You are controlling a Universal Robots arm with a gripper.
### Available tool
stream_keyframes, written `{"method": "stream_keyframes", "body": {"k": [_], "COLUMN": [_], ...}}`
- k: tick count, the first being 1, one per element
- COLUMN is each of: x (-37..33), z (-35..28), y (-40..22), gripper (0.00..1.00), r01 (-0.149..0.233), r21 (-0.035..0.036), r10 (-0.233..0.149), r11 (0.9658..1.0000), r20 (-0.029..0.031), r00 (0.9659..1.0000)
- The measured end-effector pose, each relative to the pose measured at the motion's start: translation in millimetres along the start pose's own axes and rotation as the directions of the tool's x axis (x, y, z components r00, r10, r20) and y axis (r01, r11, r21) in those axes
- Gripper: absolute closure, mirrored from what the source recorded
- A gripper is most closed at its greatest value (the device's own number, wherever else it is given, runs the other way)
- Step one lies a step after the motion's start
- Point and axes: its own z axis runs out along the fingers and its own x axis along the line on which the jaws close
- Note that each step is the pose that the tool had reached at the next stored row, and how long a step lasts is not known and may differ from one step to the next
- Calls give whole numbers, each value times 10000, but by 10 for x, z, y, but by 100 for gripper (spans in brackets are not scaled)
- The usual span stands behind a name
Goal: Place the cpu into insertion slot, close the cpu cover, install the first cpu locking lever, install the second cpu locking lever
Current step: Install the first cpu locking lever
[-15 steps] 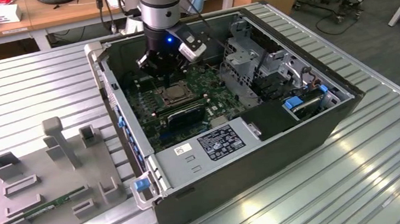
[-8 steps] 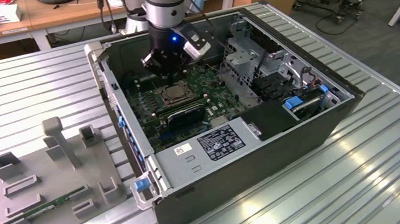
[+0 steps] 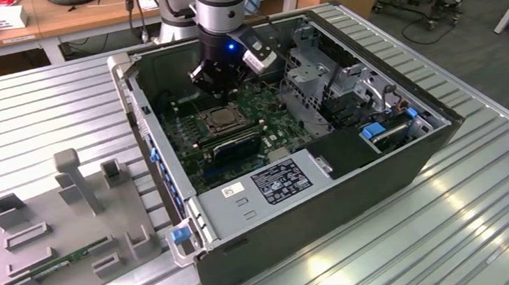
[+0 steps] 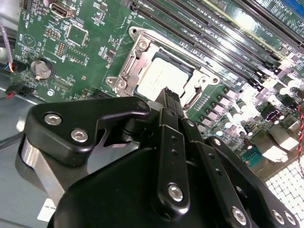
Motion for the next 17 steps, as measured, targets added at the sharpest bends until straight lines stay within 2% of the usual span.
{"method": "stream_keyframes", "body": {"k": [9,17], "x": [-1,41], "z": [0,0], "y": [0,0], "gripper": [89,89], "r01": [0,1], "r21": [0,0], "r10": [0,-1], "r11": [10000,10000], "r20": [0,0], "r00": [10000,10000]}}
